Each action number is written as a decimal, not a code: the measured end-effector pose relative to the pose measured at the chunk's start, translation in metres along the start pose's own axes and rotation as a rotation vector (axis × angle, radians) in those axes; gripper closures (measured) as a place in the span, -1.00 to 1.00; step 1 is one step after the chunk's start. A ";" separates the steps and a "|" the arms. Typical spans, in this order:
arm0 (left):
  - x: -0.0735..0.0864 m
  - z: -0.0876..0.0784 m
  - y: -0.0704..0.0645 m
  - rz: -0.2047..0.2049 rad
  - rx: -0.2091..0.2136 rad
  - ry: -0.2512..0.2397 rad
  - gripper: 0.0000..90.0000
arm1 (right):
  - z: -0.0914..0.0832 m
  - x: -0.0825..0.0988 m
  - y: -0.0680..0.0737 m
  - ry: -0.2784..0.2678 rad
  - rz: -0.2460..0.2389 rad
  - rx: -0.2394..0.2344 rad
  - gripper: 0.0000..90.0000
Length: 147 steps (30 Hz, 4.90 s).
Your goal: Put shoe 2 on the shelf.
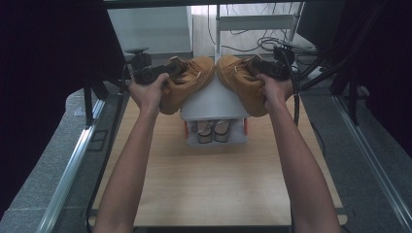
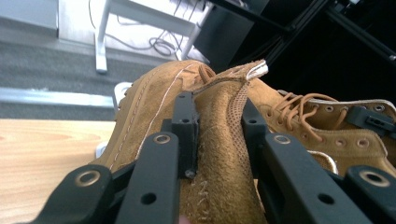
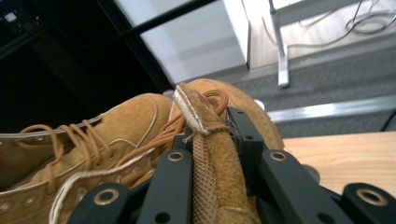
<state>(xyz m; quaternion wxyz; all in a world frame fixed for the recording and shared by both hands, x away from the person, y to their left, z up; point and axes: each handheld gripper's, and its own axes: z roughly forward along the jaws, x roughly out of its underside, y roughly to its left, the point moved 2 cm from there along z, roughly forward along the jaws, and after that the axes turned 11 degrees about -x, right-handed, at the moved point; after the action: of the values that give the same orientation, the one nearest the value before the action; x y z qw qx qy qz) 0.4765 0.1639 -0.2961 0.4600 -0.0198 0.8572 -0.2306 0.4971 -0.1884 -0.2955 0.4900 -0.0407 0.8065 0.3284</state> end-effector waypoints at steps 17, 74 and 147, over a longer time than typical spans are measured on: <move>-0.018 0.017 0.018 0.072 0.005 0.086 0.26 | 0.010 -0.013 -0.011 0.086 -0.159 -0.023 0.23; 0.003 -0.059 0.047 0.252 0.013 -0.028 0.55 | -0.099 -0.006 -0.035 -0.121 -0.285 -0.019 0.52; 0.040 0.005 0.032 0.160 0.066 0.096 1.00 | -0.016 0.072 -0.042 0.053 -0.262 -0.063 0.99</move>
<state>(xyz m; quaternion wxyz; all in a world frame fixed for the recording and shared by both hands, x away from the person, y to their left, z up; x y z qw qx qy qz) 0.4626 0.1804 -0.3428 0.4356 0.0749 0.8691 -0.2221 0.4637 -0.2115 -0.3701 0.5058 -0.1695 0.7962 0.2856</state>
